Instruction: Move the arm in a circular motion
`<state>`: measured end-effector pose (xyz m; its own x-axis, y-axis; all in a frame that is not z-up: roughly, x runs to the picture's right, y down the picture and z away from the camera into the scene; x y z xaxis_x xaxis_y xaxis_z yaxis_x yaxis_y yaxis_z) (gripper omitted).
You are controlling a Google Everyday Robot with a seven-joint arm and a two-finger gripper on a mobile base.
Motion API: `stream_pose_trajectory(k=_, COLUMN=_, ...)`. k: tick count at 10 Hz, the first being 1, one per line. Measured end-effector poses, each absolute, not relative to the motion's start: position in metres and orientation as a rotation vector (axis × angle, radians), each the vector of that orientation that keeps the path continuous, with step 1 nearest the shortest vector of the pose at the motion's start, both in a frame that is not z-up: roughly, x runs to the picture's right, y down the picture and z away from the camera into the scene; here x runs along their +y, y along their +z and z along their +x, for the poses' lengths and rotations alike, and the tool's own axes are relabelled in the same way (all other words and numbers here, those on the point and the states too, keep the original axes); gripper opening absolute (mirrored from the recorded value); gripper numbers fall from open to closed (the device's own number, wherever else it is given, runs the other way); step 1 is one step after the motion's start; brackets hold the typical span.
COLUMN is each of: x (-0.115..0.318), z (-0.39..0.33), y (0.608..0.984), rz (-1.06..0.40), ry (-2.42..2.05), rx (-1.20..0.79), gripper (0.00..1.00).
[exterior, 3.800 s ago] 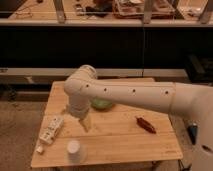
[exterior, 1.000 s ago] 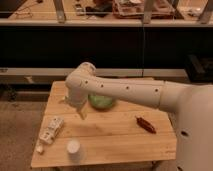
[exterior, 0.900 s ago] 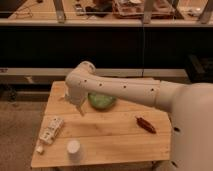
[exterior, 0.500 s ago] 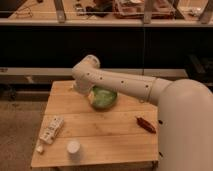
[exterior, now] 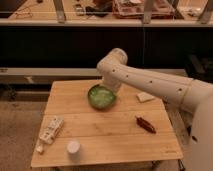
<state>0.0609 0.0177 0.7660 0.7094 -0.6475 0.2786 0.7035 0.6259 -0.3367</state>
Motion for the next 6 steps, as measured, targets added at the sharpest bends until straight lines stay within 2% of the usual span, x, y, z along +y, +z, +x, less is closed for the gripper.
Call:
stream_pose_trajectory(k=3, x=0.056, z=0.07, y=0.715, rz=-0.535, ry=-0.686, rx=-0.106, gripper=0.8)
stream_pose_trajectory(k=6, x=0.099, z=0.006, y=0.674, rz=-0.71, ry=-0.603, rx=-0.146, gripper=0.8)
